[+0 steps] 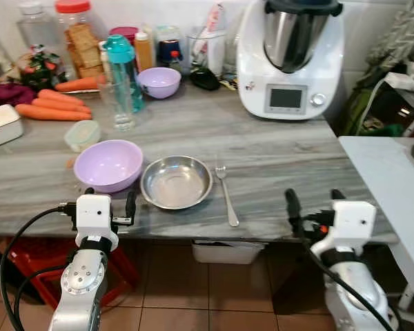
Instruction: Setting the table
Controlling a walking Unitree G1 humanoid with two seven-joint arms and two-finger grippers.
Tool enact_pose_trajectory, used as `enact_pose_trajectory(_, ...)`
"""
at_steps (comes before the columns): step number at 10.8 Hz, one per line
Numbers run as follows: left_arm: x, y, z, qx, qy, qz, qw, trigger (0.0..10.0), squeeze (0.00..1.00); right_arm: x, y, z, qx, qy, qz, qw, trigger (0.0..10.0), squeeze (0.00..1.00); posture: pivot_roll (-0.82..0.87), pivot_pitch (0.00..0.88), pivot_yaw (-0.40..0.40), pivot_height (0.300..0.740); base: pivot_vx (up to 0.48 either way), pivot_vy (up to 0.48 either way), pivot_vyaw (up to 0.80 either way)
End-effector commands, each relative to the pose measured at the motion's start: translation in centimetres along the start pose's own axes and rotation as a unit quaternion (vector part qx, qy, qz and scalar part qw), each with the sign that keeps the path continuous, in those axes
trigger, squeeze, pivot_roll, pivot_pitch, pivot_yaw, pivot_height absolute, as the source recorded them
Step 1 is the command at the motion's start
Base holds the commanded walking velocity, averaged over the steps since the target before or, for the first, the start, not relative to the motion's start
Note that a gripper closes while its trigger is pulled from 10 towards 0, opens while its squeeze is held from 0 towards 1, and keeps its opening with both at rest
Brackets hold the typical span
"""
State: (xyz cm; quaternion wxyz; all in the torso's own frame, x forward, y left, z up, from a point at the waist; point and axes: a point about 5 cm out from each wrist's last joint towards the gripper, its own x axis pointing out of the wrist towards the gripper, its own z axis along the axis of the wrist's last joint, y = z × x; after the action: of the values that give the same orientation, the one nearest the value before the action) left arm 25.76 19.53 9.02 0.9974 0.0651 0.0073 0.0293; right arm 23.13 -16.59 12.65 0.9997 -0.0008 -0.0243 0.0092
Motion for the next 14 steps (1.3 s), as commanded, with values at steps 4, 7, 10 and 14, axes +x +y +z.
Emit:
enact_pose_trajectory(4, 0.0, -0.3, -0.2, 0.01, 0.006, -0.015, 1.0, 10.0, 0.0, 0.1, -0.1, -0.4, 0.013, 0.01, -0.018, 1.0, 10.0, 0.0, 0.01, 0.0, -0.012, 0.74, -0.289, 0.0, 0.0)
enact_pose_trajectory(7, -0.1, -0.6, -0.3, 0.009, 0.007, -0.02, 1.0, 10.0, 0.0, 0.4, -0.6, -0.1, 0.024, 0.008, -0.031, 0.999, 10.0, 0.0, 0.0, 0.0, -0.014, 0.74, -0.314, 0.0, 0.0)
enact_pose_trajectory(10, -0.1, -0.7, -0.3, 0.008, 0.008, -0.025, 1.0, 10.0, 0.0, 0.5, -1.2, -0.2, 0.052, 0.015, -0.056, 0.997, 10.0, 0.0, 0.0, 0.0, -0.019, 0.74, -0.329, 0.0, 0.0)
enact_pose_trajectory(14, -0.1, -0.8, -0.4, 0.007, 0.007, -0.029, 1.0, 10.0, 0.0, 0.7, -1.2, -0.5, 0.048, 0.022, -0.053, 0.997, 10.0, 0.0, 0.01, 0.0, -0.019, 0.74, -0.328, 0.0, 0.0)
